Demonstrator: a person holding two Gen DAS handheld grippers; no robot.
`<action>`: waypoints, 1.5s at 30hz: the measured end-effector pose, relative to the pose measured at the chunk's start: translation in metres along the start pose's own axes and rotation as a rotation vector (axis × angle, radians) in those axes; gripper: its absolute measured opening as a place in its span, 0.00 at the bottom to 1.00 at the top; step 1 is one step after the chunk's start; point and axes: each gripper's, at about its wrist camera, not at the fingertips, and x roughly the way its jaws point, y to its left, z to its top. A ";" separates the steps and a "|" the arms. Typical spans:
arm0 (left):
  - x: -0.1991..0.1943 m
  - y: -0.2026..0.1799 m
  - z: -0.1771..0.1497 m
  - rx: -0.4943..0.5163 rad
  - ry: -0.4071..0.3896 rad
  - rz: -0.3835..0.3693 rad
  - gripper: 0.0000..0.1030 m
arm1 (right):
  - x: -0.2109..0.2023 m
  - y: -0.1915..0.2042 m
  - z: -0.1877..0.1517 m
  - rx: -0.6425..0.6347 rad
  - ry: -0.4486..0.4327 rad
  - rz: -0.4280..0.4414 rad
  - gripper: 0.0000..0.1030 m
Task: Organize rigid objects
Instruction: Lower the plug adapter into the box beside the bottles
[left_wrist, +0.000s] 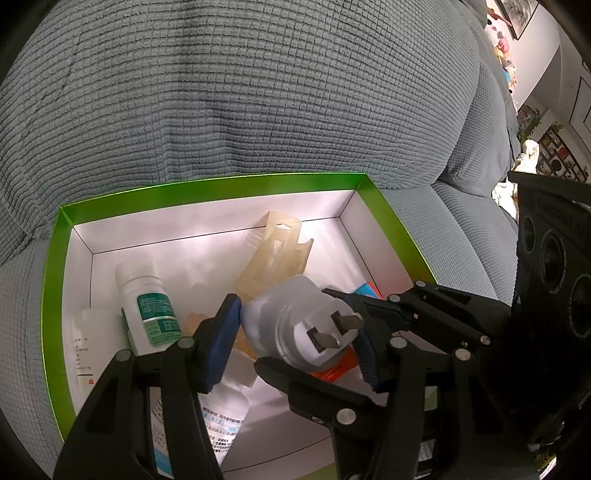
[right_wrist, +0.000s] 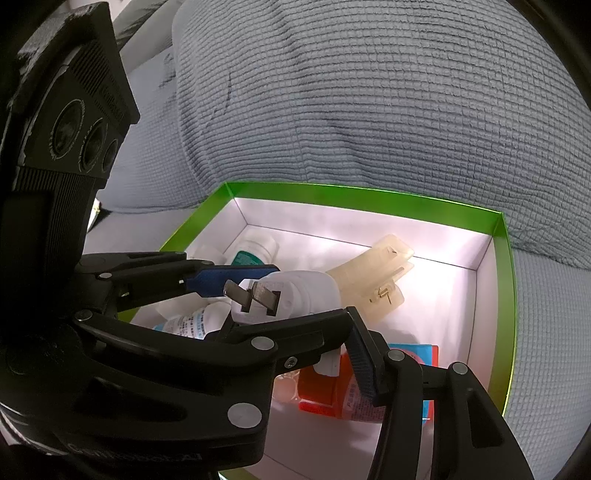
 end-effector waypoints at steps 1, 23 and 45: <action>0.000 0.000 0.000 0.000 0.000 0.000 0.54 | 0.000 0.000 0.000 0.001 0.000 0.000 0.54; 0.004 0.003 0.001 -0.025 0.030 0.014 0.58 | 0.000 -0.003 0.002 0.031 0.027 0.011 0.54; 0.001 0.002 -0.003 -0.041 0.040 0.062 0.66 | -0.004 -0.003 -0.001 0.064 0.049 0.003 0.55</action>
